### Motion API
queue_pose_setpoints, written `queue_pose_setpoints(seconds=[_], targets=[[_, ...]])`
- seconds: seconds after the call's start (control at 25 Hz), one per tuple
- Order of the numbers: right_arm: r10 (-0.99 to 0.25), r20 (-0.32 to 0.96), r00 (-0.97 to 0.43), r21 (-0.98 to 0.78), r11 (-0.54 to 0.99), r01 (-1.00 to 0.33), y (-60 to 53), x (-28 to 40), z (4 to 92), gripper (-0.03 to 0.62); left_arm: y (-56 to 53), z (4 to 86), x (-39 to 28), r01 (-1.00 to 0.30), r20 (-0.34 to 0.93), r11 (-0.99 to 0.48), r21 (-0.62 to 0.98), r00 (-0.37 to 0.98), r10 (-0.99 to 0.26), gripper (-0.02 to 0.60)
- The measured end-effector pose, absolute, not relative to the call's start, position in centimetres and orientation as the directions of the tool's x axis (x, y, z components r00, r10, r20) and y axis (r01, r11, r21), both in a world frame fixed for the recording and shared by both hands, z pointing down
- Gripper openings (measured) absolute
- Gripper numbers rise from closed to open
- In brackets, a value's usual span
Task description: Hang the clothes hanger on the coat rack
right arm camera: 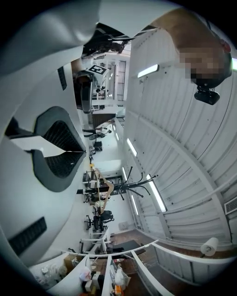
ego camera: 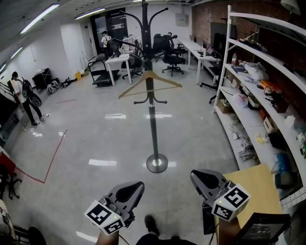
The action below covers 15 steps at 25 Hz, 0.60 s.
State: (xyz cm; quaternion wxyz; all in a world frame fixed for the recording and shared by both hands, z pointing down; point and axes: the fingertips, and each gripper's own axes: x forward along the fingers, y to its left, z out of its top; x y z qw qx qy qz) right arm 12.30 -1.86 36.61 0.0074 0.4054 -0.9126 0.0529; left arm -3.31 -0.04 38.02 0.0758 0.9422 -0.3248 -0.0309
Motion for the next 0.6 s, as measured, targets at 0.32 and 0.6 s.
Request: queue_pose_setpoints(seconds=[0.32, 0.6], targets=[[-0.718, 0.062, -0.694, -0.150, 0.681, -0.717, 5.6, 13.9, 37.3, 0.008, 8.5, 37.8, -1.7, -0.648, 0.047, -0.746, 0.156, 0.759, -0.649, -0.001], [-0.711, 0.029, -0.703, -0.099, 0.697, -0.710, 12.3, 10.6, 35.5, 0.008, 16.0, 36.8, -4.8, -0.670, 0.019, -0.733, 0.119, 0.739, -0.673, 0.000]])
